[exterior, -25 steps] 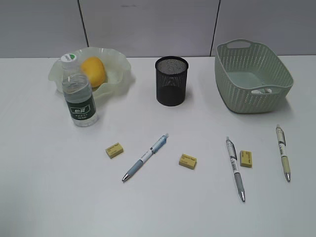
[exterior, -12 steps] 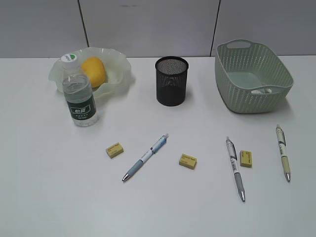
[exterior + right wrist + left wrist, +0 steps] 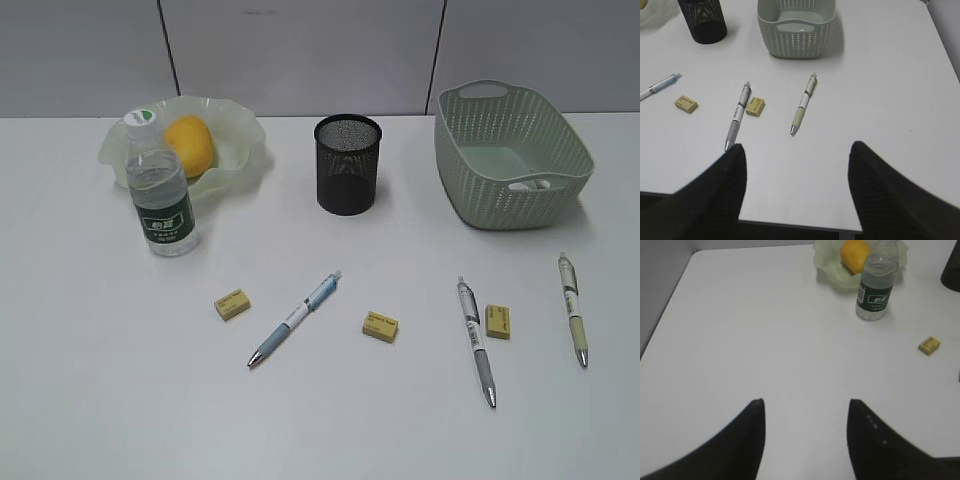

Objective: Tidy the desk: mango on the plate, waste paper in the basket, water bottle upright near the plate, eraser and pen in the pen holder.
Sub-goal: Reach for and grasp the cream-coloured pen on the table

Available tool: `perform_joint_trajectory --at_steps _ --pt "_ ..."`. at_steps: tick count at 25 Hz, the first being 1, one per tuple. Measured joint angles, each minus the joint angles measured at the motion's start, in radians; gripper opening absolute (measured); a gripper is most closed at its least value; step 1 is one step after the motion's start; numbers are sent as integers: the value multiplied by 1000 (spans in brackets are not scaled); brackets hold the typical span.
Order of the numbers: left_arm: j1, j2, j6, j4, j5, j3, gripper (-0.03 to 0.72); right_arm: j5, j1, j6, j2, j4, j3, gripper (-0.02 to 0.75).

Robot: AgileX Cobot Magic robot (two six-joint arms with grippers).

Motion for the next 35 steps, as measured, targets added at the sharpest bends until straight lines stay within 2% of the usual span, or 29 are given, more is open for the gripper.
perform_joint_trajectory --at_steps 6,12,26,29,33,35 --pt "-112 0 -33 43 -60 31 375 0 0 0 0 0 0 510" --pt "-165 0 -54 55 -60 33 351 0 0 0 0 0 0 510" --pt "-170 0 -54 51 -62 33 326 0 0 0 0 0 0 510" --pt "-170 0 -54 51 -62 33 367 0 0 0 0 0 0 510" --pt "-170 0 -54 51 -63 33 522 0 0 1 0 0 0 510" --pt "-170 0 -54 51 -63 33 568 0 0 1 0 0 0 510"
